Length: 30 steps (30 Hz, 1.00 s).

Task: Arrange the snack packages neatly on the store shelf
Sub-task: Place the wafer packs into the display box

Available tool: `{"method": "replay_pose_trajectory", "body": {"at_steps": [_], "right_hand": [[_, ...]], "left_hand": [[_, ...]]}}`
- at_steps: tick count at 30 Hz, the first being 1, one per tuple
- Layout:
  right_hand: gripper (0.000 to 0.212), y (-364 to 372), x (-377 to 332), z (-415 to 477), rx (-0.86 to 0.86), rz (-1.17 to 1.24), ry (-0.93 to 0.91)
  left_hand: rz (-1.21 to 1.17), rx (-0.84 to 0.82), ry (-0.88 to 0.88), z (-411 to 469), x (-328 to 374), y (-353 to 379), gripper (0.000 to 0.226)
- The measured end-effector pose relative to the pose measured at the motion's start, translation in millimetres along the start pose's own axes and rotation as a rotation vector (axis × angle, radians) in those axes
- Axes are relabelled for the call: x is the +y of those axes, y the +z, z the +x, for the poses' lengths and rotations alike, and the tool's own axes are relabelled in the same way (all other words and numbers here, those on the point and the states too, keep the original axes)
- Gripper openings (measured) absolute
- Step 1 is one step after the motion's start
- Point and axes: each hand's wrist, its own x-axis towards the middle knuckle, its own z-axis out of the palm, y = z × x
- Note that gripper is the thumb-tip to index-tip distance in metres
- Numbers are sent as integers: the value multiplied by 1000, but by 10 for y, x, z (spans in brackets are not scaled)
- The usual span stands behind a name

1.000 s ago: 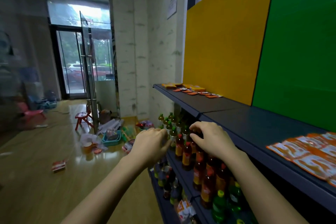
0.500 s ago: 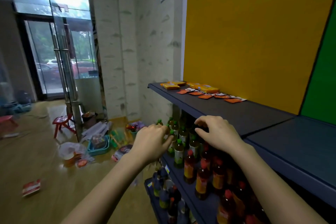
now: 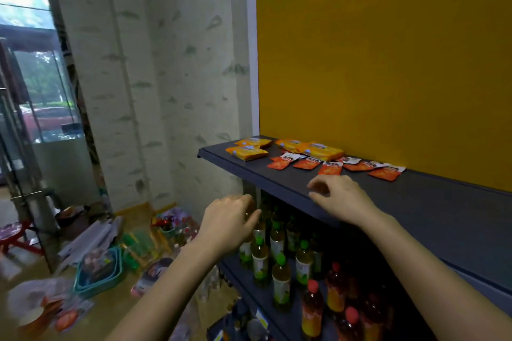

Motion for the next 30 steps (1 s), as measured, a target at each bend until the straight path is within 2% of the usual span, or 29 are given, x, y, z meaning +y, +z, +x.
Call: {"method": "replay_pose_trajectory", "body": {"at_steps": [7,15,20,26,30], "right_hand": [[24,147,294,1139,81,-3,121],[34,216,894,2205,159,33,478],[45,354,1049,2565,96,25,631],[65,469,1021,2859,142,-70,797],[108,563,959,2998,216,-16,945]], "left_hand": [[-47,81,54,1036,-449,455,32],[-124,112,68,2205,-862,920,30],[-234,99,90,2713,-1025,1183,28],[-227,52,178,3300,-1192,1381,30],[-288,8,239,3681,-1307,1453,30]]}}
